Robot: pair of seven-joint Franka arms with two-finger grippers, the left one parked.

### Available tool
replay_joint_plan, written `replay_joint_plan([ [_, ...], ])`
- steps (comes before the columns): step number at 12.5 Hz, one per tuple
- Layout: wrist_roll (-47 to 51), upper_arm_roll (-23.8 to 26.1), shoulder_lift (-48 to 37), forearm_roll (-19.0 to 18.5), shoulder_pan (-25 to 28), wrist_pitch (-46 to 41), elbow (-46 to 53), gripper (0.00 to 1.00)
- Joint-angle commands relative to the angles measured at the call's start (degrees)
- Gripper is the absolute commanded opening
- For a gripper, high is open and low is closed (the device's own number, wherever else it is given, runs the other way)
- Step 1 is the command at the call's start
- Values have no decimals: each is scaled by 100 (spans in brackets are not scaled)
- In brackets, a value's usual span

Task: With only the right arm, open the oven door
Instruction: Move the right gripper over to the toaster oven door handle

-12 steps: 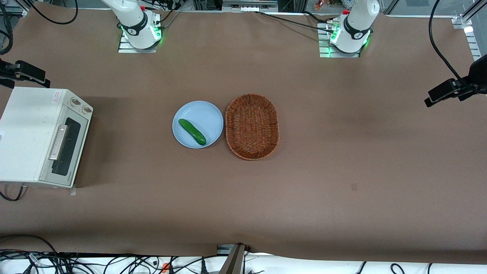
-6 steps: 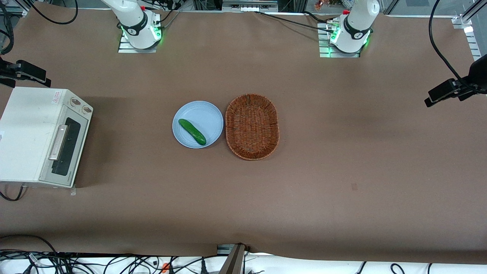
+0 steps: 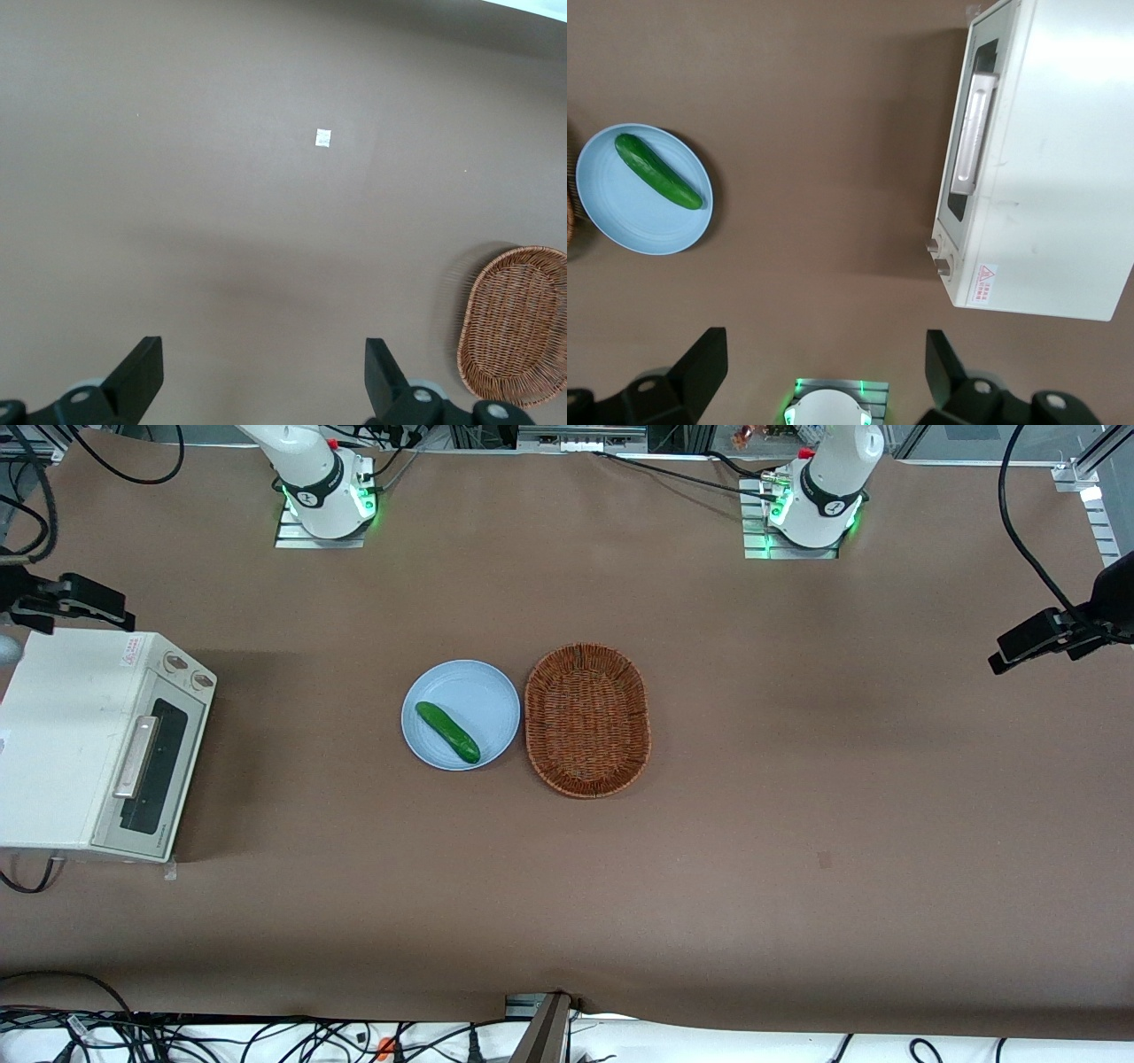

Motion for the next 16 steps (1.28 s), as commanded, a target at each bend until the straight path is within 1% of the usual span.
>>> replay_joint_plan([
  [1,73,23,177,-123,55,-94,-171,79],
  [2,64,23,239,-123,64,-94,-284,61],
  [3,64,23,291,-132,134,-94,-407,46],
  [4,73,23,353,-193,169,-85,-504,34],
  [7,29,23,730,-684,476,-59,-558,11],
  [8,64,23,888,-842,556,-33,-567,7],
  [10,56,23,1204,-931,574,72,-567,0],
  [12,64,32,1521,-1491,609,247,-593,0],
  [14,29,23,1584,-1949,627,852,-1021,0],
  [16,-6,23,1584,-2546,627,1433,-1479,0],
])
